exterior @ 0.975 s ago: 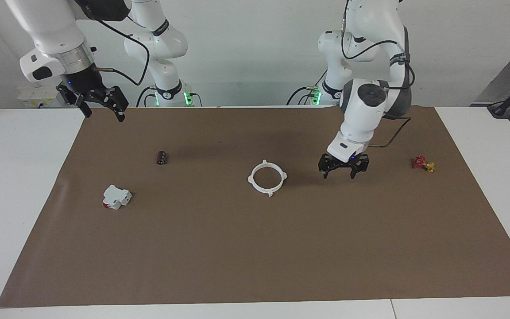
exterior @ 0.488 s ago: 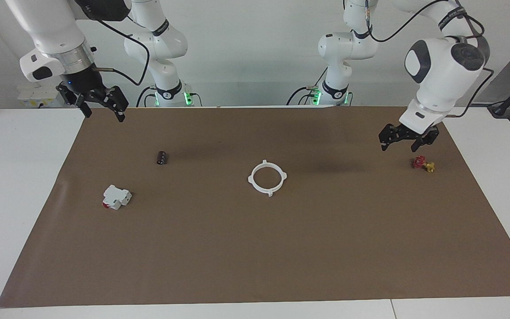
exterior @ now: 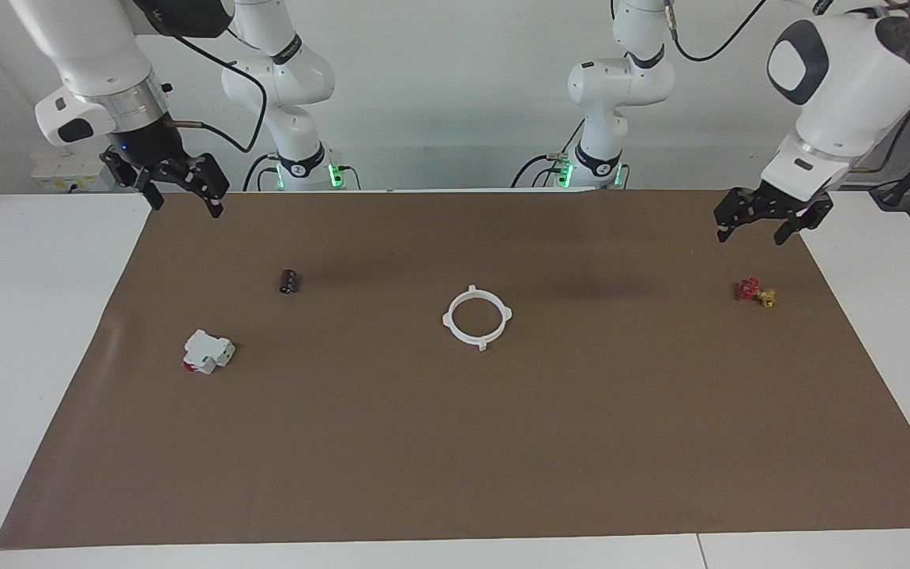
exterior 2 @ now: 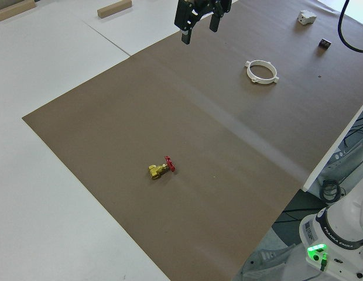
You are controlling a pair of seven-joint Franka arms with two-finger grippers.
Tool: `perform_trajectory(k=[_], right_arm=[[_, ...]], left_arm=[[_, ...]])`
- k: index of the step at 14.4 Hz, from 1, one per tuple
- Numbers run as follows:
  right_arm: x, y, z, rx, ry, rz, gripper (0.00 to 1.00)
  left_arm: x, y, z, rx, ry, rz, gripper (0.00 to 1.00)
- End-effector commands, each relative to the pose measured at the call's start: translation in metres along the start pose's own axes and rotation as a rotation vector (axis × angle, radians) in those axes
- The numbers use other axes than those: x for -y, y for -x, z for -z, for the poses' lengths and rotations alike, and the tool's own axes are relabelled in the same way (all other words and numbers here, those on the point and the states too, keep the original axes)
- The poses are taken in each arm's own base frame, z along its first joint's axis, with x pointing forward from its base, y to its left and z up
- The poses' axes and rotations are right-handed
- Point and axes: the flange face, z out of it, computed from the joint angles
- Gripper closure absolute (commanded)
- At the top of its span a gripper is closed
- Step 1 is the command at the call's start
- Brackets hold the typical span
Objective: Assemble drain pipe with both arms
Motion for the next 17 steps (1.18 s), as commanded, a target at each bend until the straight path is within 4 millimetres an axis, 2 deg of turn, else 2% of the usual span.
perform_trajectory(k=[1,3,5,11,13,17], right_arm=[[0.000,0.000,0.002,0.007,-0.018,0.020,0.00],[0.000,0.000,0.002,0.007,-0.018,0.020,0.00],[0.000,0.000,0.002,0.007,-0.018,0.020,0.00],[0.000,0.000,0.002,0.007,-0.018,0.020,0.00],[0.000,0.000,0.002,0.007,-0.018,0.020,0.00],[0.000,0.000,0.002,0.007,-0.018,0.020,0.00]], left_arm=[[-0.003,-0.010,0.011,0.022,0.003,-0.016,0.00],[-0.005,0.004,0.009,0.054,0.009,-0.010,0.00],[-0.007,0.007,0.003,0.072,0.013,-0.006,0.00],[-0.013,0.016,0.000,0.093,0.016,0.100,0.00],[-0.016,0.021,-0.006,0.100,0.022,0.098,0.00],[-0.017,0.020,-0.005,0.089,0.067,0.102,0.00]])
